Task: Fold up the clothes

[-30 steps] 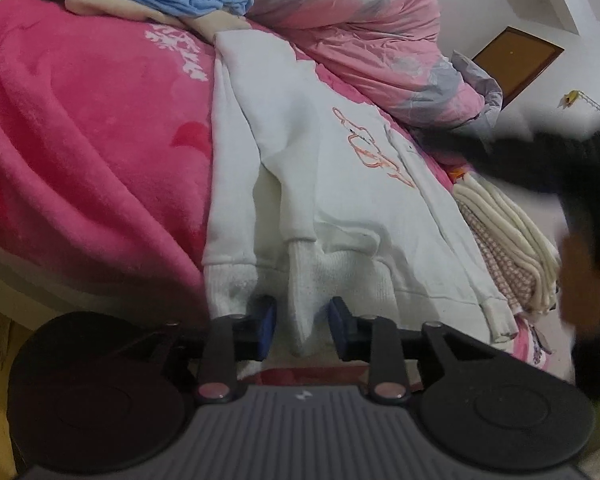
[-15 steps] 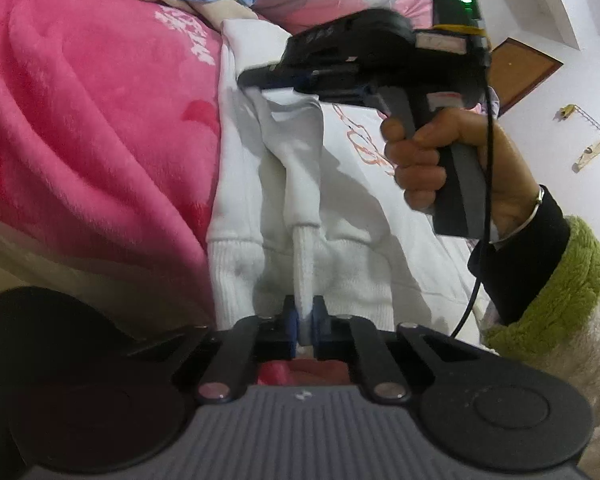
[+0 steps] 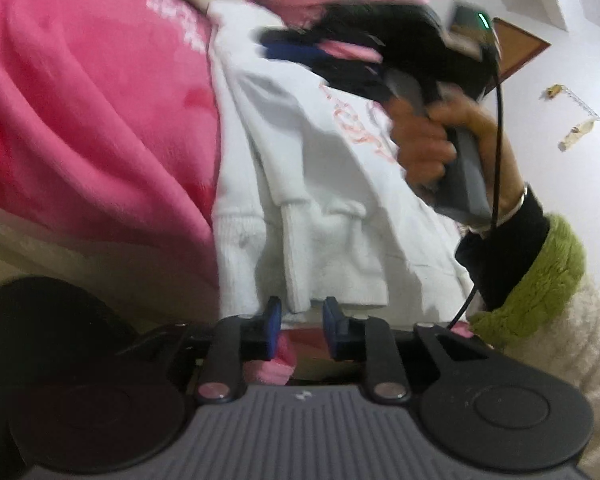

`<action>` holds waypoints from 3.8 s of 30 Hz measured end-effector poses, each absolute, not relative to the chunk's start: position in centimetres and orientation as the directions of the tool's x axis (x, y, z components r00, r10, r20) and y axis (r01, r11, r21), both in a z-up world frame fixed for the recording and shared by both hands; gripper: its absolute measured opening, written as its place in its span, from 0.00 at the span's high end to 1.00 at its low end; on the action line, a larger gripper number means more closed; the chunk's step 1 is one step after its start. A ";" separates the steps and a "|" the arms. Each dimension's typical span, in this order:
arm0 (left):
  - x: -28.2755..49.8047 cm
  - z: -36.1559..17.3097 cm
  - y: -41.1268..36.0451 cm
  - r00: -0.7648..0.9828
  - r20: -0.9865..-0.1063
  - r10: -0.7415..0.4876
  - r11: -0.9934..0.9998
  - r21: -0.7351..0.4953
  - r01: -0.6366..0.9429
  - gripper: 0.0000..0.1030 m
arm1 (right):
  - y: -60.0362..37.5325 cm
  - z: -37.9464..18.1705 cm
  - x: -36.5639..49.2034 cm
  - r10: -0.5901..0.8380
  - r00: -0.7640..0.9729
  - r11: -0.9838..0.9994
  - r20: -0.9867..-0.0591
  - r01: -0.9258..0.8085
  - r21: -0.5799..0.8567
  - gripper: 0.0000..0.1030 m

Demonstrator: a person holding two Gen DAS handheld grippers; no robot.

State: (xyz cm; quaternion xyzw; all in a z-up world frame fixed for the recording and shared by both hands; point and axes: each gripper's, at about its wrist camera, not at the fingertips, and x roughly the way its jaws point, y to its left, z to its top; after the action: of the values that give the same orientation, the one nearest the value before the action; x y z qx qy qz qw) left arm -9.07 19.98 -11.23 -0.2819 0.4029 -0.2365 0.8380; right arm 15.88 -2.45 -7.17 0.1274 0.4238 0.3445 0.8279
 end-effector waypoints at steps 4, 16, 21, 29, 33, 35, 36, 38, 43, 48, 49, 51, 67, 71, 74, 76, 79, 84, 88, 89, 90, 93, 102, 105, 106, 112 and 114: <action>-9.5 -8.2 21.9 0.636 -0.461 -0.618 0.723 -0.651 0.230 0.69 | -5.7 -4.1 14.6 0.613 0.524 0.778 -0.592 -0.531 0.336 0.86; -1.8 -6.3 19.9 0.705 -0.437 -0.558 0.770 -0.589 0.245 0.60 | -7.2 -5.7 16.8 0.527 0.528 0.803 -0.667 -0.566 0.187 0.87; 4.7 -7.3 18.8 0.755 -0.444 -0.483 0.809 -0.556 0.190 0.58 | -4.3 -3.7 23.4 0.526 0.615 0.810 -0.587 -0.573 0.126 0.87; 8.3 -12.4 17.2 0.767 -0.470 -0.437 0.810 -0.577 0.107 0.59 | -3.9 -11.6 34.2 0.430 0.603 0.869 -0.672 -0.479 0.126 0.91; 8.5 -12.8 17.1 0.768 -0.467 -0.438 0.819 -0.559 0.127 0.59 | -5.3 -8.7 34.4 0.514 0.599 0.844 -0.614 -0.480 0.239 0.87; 8.6 -12.8 16.7 0.774 -0.472 -0.423 0.833 -0.539 0.127 0.59 | -4.2 -8.3 35.2 0.547 0.581 0.821 -0.603 -0.512 0.251 0.87; 8.4 -12.7 16.5 0.777 -0.475 -0.414 0.842 -0.523 0.130 0.59 | -3.5 -8.3 35.9 0.557 0.569 0.813 -0.605 -0.525 0.254 0.87; 8.4 -12.7 16.1 0.781 -0.478 -0.402 0.859 -0.492 0.141 0.59 | -1.7 -10.1 38.2 0.516 0.559 0.831 -0.649 -0.510 0.223 0.88; 8.1 -12.7 15.5 0.784 -0.482 -0.391 0.883 -0.437 0.171 0.58 | -1.8 -11.6 42.7 0.496 0.599 0.865 -0.629 -0.400 0.301 0.94; 7.8 -12.6 15.6 0.779 -0.480 -0.404 0.879 -0.440 0.185 0.55 | -2.1 -9.3 41.6 0.537 0.575 0.839 -0.618 -0.437 0.324 0.87; 7.8 -12.6 15.6 0.778 -0.480 -0.406 0.878 -0.440 0.187 0.55 | -2.1 -9.0 41.2 0.565 0.547 0.819 -0.618 -0.464 0.339 0.88; 7.8 -12.6 15.6 0.778 -0.479 -0.407 0.879 -0.438 0.190 0.55 | -1.3 -9.4 41.4 0.543 0.530 0.828 -0.652 -0.467 0.310 0.87; 7.7 -12.7 16.7 0.763 -0.454 -0.461 0.846 -0.483 0.224 0.54 | -1.7 -7.5 34.5 0.494 0.515 0.816 -0.701 -0.554 0.168 0.84; 7.7 -12.9 17.2 0.762 -0.438 -0.477 0.826 -0.519 0.218 0.54 | -3.3 -10.7 35.0 0.314 0.559 0.896 -0.767 -0.442 0.045 0.85; 7.8 -13.0 17.5 0.759 -0.429 -0.490 0.814 -0.536 0.222 0.54 | -6.3 -7.7 32.9 0.351 0.602 0.916 -0.718 -0.381 0.128 0.82; 7.9 -13.1 17.7 0.756 -0.425 -0.498 0.807 -0.547 0.223 0.54 | -7.6 -5.6 29.5 0.411 0.602 0.890 -0.684 -0.426 0.160 0.82; 8.1 -13.2 17.8 0.756 -0.422 -0.501 0.800 -0.559 0.218 0.53 | -8.7 -4.8 23.6 0.536 0.505 0.807 -0.676 -0.542 0.235 0.81; 7.8 -13.1 17.6 0.765 -0.420 -0.489 0.806 -0.553 0.211 0.53 | -9.8 -11.0 18.9 0.519 0.380 0.794 -0.766 -0.547 0.267 0.82; 6.1 -11.5 16.9 0.803 -0.412 -0.430 0.856 -0.468 0.218 0.51 | -13.6 -7.3 15.9 0.529 0.519 0.837 -0.671 -0.449 0.313 0.80; 5.1 -10.8 16.4 0.807 -0.404 -0.432 0.867 -0.431 0.249 0.50 | -14.7 -6.3 14.2 0.566 0.541 0.818 -0.623 -0.462 0.342 0.80; 4.2 -10.0 15.8 0.810 -0.395 -0.435 0.876 -0.393 0.279 0.47 | -15.3 -5.6 12.7 0.586 0.550 0.806 -0.595 -0.474 0.354 0.80; 1.5 -9.2 13.2 0.772 -0.438 -0.461 0.886 -0.279 0.370 0.47 | -16.2 -5.7 8.4 0.598 0.558 0.793 -0.575 -0.519 0.320 0.80; -2.8 -10.6 5.4 0.779 -0.556 -0.291 0.900 0.117 0.420 0.44 | -18.5 -10.0 4.1 0.539 0.596 0.835 -0.595 -0.470 0.286 0.80; -4.0 -9.5 5.1 0.790 -0.542 -0.285 0.903 0.123 0.411 0.40 | -22.3 -7.6 2.2 0.471 0.706 0.881 -0.529 -0.413 0.232 0.80; -4.3 -9.1 4.9 0.792 -0.540 -0.284 0.903 0.126 0.410 0.39 | -23.9 -7.3 1.4 0.433 0.739 0.901 -0.516 -0.373 0.221 0.80; -3.7 -9.9 2.9 0.740 -0.611 -0.279 0.916 0.062 0.397 0.36 | -31.3 -9.0 -1.2 0.169 0.835 0.981 -0.523 -0.092 0.170 0.80; -3.1 -10.3 2.4 0.732 -0.630 -0.258 0.931 0.039 0.362 0.30 | -32.2 -11.1 -0.9 0.129 0.798 0.986 -0.589 -0.041 0.160 0.78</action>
State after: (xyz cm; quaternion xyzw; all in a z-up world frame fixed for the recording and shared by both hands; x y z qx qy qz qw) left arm -3.09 2.37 -10.25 0.0799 0.3256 -0.1673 0.9272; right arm -0.91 -32.16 -11.13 0.0698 0.3147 0.0452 0.9456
